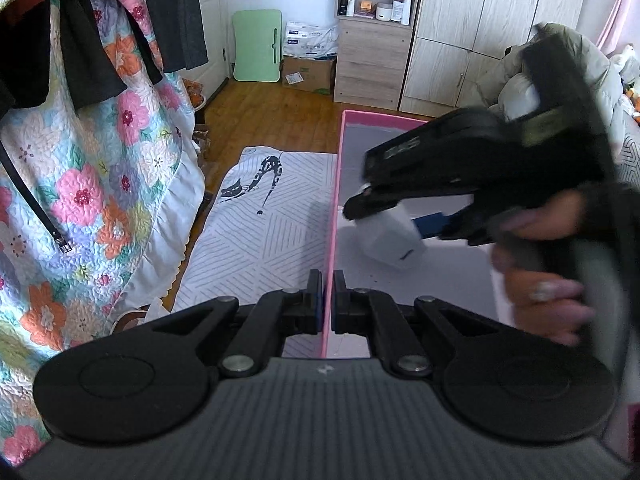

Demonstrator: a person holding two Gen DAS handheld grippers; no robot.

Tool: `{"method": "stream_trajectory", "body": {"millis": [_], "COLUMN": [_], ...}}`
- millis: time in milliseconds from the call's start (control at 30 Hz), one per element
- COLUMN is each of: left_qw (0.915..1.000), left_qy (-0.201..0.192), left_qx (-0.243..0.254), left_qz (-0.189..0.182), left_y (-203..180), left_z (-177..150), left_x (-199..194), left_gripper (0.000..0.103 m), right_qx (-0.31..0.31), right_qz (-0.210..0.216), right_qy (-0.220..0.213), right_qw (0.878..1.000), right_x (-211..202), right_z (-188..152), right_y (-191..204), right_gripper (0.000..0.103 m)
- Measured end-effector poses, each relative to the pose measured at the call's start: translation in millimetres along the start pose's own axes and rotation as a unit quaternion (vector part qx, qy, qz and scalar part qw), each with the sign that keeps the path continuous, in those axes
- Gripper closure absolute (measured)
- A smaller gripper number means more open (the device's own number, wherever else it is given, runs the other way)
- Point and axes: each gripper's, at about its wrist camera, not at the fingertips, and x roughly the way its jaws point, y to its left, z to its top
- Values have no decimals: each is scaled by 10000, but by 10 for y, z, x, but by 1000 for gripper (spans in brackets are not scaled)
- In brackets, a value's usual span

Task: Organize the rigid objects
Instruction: 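Grasp the white square adapter with the right tool, then lower the white adapter into the pink box and open the right tool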

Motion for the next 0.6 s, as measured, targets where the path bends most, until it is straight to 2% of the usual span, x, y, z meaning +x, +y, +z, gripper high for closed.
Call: {"method": "stream_trajectory", "body": {"millis": [67,167,300,400,600], "left_qw": [10000,10000,10000,10000,10000], "left_qy": [5,2,-9,-11,0], "left_qx": [-28,-69,6,-9,20], "left_qz": [-1,-13,32,32,58], "left_y": [7,12,-22,-16,-31], "left_z": [5,9,-1,-2,9], "left_x": [5,9,5,6,20], "left_gripper": [100,100,100,100,100], "right_qx": [-57,36,202,-42,-1145], "right_qz": [-97,-11,136,209,335], "right_qy": [82,63,-4,-207,-898], "right_qw": [9999,10000,9997,9996,9888], "right_x": [103,115,-52,-435,-1639], "right_z": [3,34,62,-13,-389], "right_y": [17,43,-36,10,84], "right_gripper": [48,46,45,45,44]}}
